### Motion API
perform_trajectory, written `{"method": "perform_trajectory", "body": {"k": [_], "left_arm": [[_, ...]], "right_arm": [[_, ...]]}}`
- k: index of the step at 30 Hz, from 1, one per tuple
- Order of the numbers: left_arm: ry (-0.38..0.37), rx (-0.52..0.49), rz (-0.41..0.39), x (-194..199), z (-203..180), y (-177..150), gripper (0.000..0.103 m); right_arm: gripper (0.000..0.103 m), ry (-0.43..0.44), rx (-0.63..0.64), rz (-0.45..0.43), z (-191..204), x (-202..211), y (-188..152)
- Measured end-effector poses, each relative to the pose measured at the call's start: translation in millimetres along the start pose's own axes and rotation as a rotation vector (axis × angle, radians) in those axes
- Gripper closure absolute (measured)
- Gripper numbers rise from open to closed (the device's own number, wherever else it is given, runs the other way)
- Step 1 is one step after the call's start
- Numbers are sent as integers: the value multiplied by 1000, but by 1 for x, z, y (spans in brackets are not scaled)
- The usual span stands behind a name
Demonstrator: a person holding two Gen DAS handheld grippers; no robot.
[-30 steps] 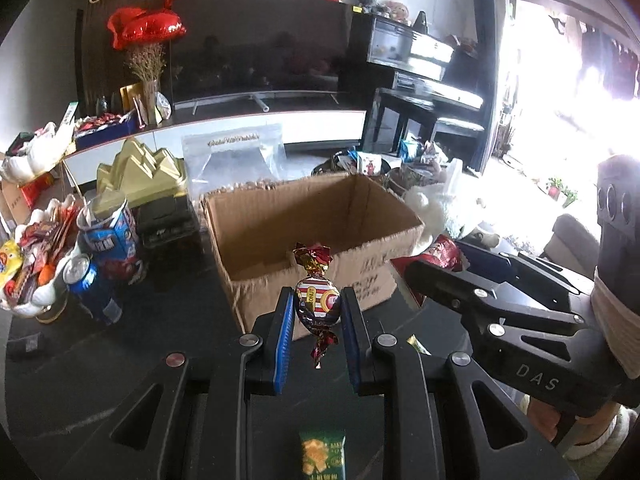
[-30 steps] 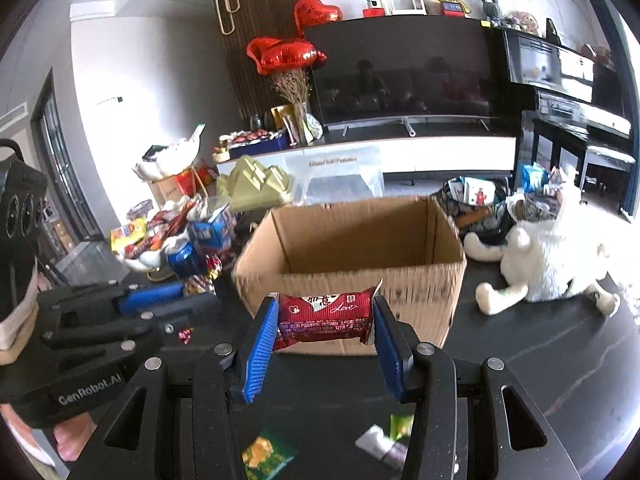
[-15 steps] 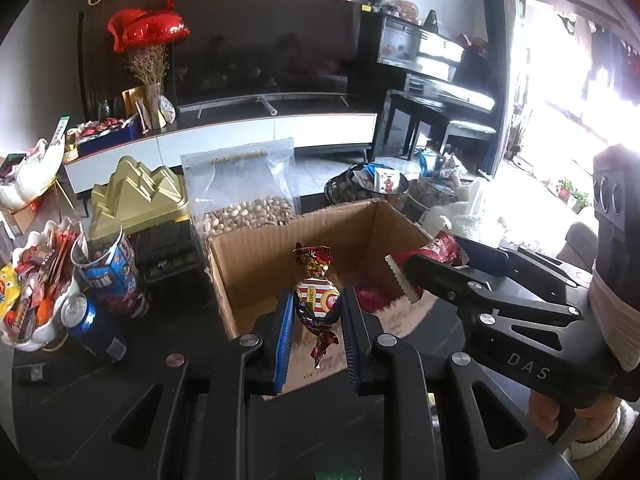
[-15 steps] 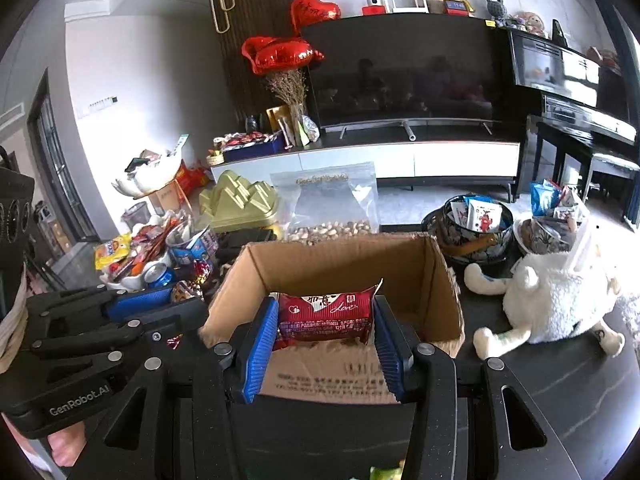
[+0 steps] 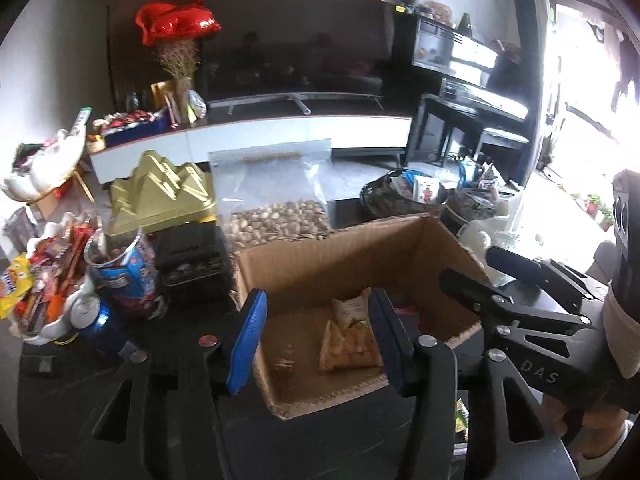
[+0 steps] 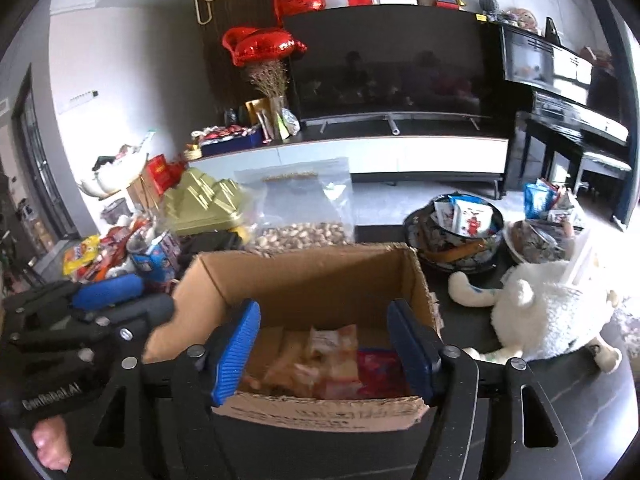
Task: Organize snacks
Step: 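Withdraw both grippers from the box back to the remaining snacks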
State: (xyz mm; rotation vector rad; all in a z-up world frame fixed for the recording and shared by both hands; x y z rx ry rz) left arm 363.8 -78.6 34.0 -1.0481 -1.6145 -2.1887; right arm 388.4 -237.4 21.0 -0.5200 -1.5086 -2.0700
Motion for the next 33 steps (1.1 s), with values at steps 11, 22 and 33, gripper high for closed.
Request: {"method": "perform_trajectory", "body": {"k": [11,22,33], "left_arm": [[29,11,-19,45,-20,-32,40],[54,-12,-39,87,-47,-66,38],[79,-20,-20,101,-71,-115,37]], "right_arm": [[36,17,58,35,2,41,-35],[36,72,65,60,3,81,-68],[36,22,142,-25,-6,114,-100]]}}
Point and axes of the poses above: each gripper's, at about its wrist camera, not at the fingertips, and x roughly against the way its jaws point, z to its left, y to its top, the point moved 3 cm from there along -x, roughly the way its jaws point, and after that the axes turned 14 degrees about -x, right-handed, at the moved point
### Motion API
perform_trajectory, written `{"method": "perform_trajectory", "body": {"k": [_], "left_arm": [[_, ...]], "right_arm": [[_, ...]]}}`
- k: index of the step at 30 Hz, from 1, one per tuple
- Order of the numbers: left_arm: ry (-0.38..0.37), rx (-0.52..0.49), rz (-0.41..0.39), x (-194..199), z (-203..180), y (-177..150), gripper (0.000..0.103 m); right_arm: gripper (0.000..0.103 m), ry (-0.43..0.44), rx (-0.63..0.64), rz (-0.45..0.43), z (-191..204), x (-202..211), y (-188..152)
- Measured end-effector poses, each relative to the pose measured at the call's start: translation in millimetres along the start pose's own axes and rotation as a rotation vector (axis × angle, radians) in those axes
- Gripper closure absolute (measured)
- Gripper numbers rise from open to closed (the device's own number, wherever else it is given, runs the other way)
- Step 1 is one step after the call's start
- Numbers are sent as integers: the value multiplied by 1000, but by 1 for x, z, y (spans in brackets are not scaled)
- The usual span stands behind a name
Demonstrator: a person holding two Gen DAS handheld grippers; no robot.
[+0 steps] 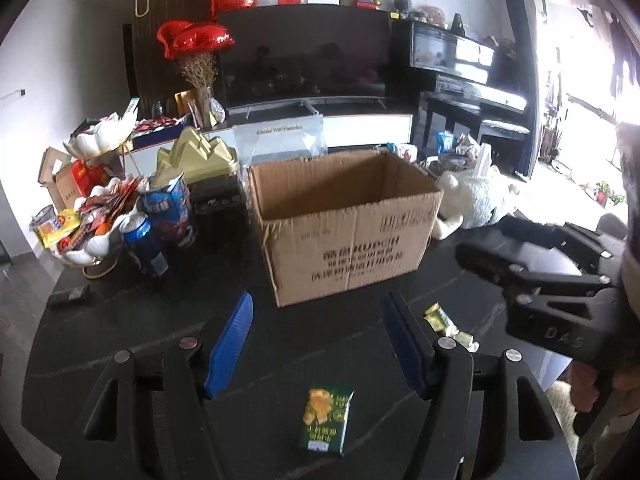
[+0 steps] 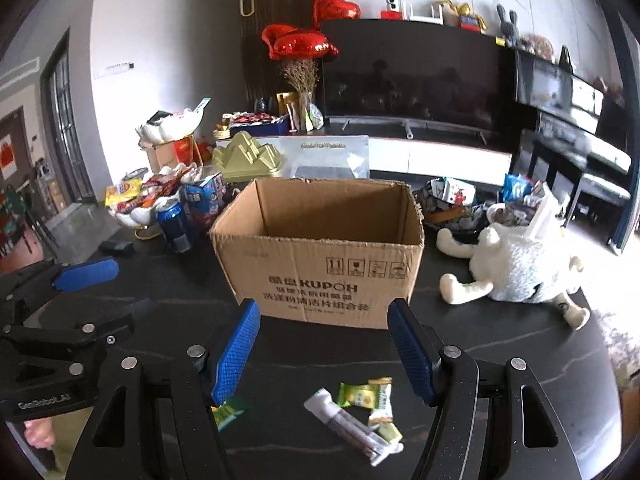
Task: Organize snacks
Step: 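Withdraw both grippers from the box back to the remaining snacks, then grasp the green cracker packet with the left gripper while the right grasps the white-brown bar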
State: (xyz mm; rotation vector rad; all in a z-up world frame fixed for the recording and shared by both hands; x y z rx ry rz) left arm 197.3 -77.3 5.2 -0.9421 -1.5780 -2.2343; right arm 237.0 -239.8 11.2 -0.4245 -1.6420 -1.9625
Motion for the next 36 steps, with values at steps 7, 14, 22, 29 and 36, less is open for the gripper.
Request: {"method": "perform_trajectory", "body": {"k": [7,14,22,29,36], "left_arm": [[43,-43,57,-9,-11,-30,35],[25,-43,161,-33,-19,-60,35],[-62,-18,287,-67,-30,-90,35],[-79,-11,365,-88,-36,-110,35],[-87,4,390,-97,-36,-117,35]], "right_arm": [[36,-22,76,64,2,-3,-24],[36,-79,93,284,-11,-43,-59],[36,-121,134,425,-21,-68,-91],[37,-152,153,488,-27,-85,-107],[39,-169,160,516,-30,-98,-113]]}}
Point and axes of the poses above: each gripper's, at about its wrist camera, not at the fingertips, and x roughly against the way its jaws point, z to its left, y to its top, the point moved 3 cm from there along -x, roughly the way its jaws point, and after that the axes turned 14 degrees about -x, right-handed, at the moved point
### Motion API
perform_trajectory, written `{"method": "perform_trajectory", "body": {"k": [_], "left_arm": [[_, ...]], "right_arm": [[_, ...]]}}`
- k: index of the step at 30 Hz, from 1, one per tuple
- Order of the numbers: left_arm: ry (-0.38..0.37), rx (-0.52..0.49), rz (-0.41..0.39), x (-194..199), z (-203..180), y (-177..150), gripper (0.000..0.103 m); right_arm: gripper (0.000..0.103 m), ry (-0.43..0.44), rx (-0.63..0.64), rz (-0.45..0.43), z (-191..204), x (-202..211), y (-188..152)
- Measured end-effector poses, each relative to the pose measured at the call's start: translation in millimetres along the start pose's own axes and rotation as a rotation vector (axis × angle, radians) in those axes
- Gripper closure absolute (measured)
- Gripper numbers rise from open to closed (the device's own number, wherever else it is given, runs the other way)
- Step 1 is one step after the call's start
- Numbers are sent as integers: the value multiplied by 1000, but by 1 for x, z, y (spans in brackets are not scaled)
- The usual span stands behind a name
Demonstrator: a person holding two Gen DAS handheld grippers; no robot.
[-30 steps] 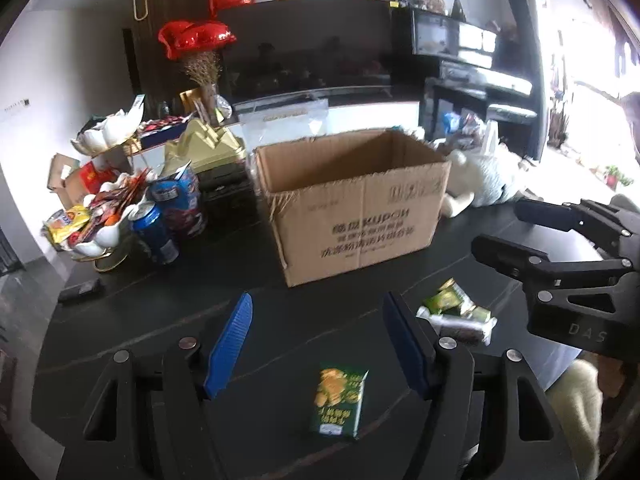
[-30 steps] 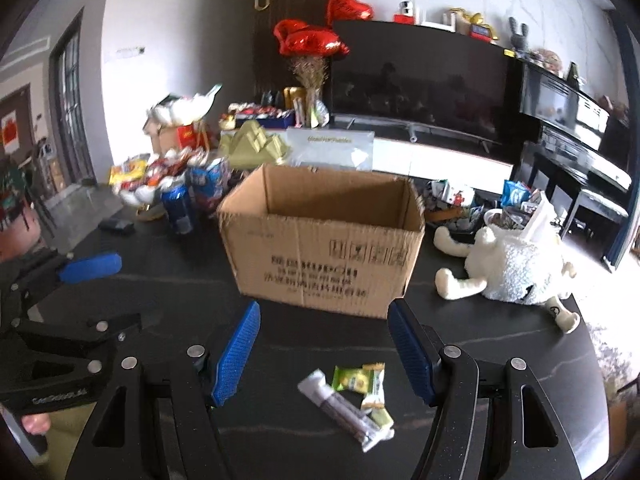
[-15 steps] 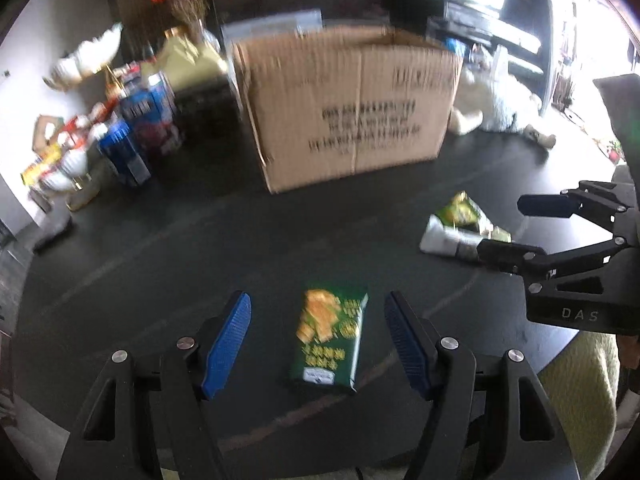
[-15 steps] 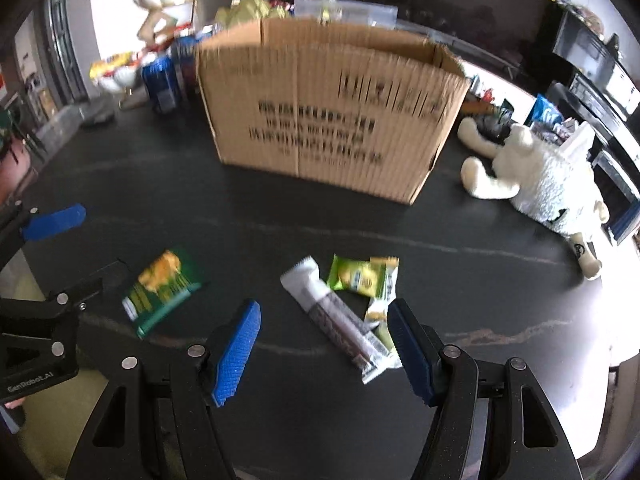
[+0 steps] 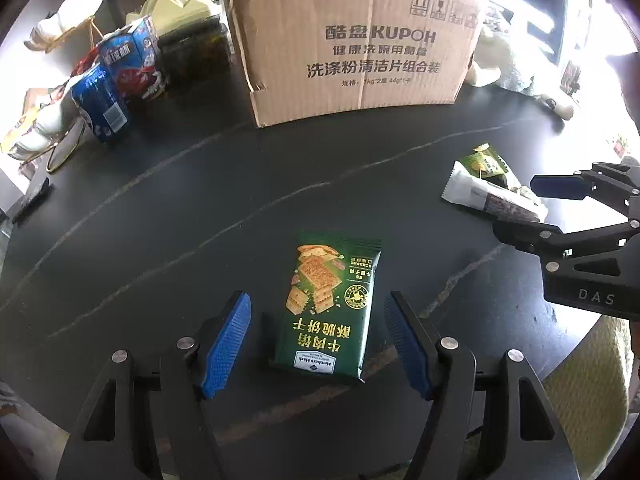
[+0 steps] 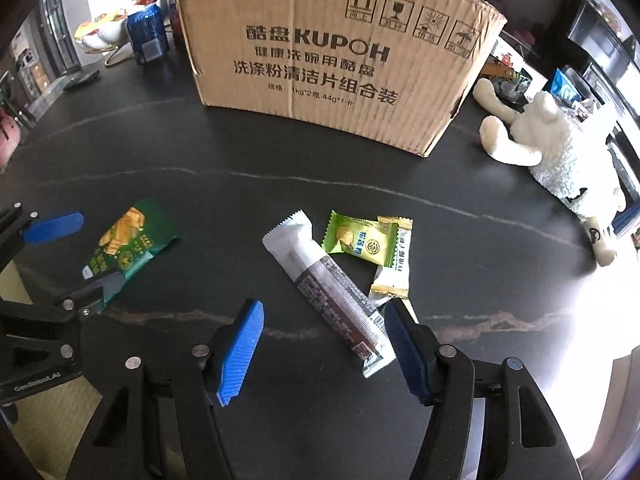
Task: Organize snacks
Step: 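Grasp the green cracker packet with the left gripper while the right grasps the white-brown bar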
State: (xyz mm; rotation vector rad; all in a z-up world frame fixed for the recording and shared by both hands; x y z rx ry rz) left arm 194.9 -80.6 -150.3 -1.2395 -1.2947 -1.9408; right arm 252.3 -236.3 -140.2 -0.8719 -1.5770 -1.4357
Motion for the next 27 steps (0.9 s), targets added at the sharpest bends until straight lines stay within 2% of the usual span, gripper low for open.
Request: {"method": "perform_trajectory", "body": {"k": [4,9,16,18,22,27], "left_arm": [[-11,4,9,-5,0,1,35],[-18,12,14,-8,1,3,41],[-48,23,25,-13,2,5,47],[-59,28,25,-13,2,5,53],[-77,41,23,-14,4,4,56],[-107,65,19,-15,9,3,58]], "right_arm": [[44,9,1,13,1,-6,3],[48,13,1,24,-1,-13,9],[64,42,-18,49,1,-20,10],[67,59,-13,55,3,-20,9],[75,83,-23,65,7,-20,8],[79,109,-44,59,15,-14,0]]}}
Point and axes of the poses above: each gripper's, at about its wrist camera, not at the fingertips, and x roughly against the way its jaws point, z to its left, y to its top, the point moved 3 cm from there along -x, roughly the way its jaws point, and after that the axes turned 14 degrees about -x, right-handed, at the moved point
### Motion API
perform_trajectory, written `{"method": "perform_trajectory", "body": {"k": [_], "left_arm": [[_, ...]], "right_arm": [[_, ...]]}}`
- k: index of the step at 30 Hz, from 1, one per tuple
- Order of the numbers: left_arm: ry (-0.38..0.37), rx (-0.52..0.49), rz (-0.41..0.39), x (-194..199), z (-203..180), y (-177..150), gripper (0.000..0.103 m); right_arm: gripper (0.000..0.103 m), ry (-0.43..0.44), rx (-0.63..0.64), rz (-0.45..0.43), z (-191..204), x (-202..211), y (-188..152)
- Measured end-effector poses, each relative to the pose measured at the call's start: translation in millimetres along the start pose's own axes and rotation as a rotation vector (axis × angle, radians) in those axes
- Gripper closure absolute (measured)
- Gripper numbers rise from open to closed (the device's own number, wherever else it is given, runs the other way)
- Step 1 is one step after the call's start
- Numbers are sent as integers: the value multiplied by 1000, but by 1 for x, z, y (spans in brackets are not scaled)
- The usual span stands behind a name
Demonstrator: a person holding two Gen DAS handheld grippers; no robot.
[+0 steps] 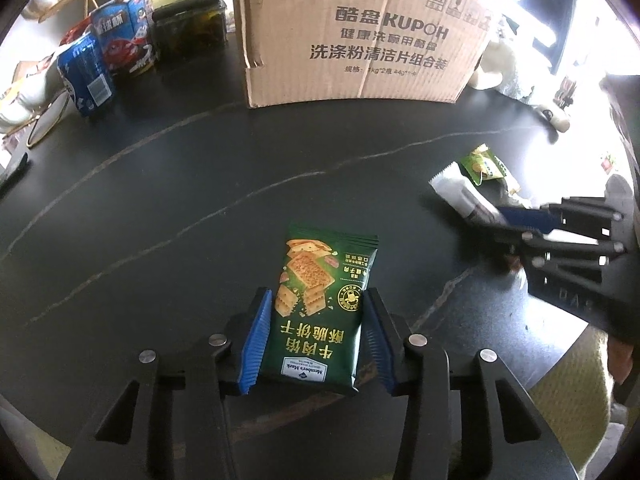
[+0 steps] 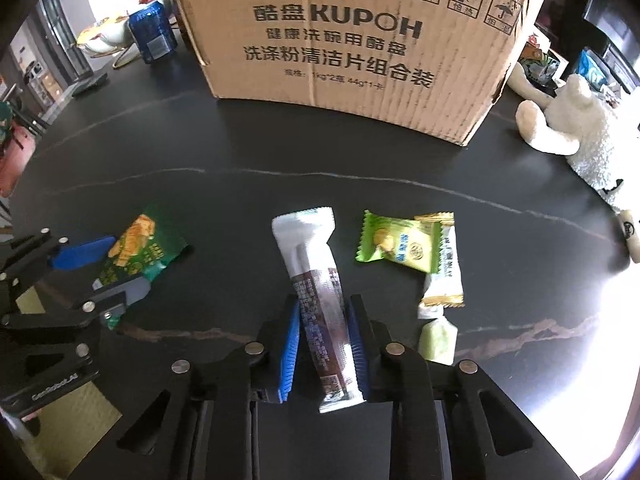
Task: Organize snacks
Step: 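Grasp the green cracker packet with the left gripper while the right grasps the white-brown bar, then carry both packets into the cardboard box and open both grippers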
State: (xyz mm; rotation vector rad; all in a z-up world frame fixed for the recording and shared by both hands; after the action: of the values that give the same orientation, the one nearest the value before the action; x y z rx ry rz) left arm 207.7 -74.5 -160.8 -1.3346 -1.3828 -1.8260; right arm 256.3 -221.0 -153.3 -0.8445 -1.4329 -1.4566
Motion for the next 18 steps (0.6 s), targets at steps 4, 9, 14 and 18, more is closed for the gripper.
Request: {"method": "perform_trajectory", "body": {"k": [4,9,14,18], "left_arm": [[-7,8,-6,1,2,-2,59],[-16,8,-22,5,1,-1,59],[-19,12,-55,19,1,1,59],[-17,5,-87,32,0,5,59]], "right_arm": [[81,28,-22,-6,6,5,-11],[81,79,-68,-33,9,13,-19],[81,114,-110,-63,11,22,-19],[81,126,-125,-88,13,30,-17]]}}
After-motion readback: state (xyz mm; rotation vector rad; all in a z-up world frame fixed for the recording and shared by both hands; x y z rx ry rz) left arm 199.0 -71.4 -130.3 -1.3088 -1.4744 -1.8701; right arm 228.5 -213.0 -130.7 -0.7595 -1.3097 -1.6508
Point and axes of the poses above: each gripper's, at about its wrist camera, not at the fingertips, and x roughly against the way its jaws point, z to its left, y to its top, the point moved 3 cm from there along -x, roughly the way its jaws point, and after that the axes turned 14 degrees about -x, right-handed, at the moved point
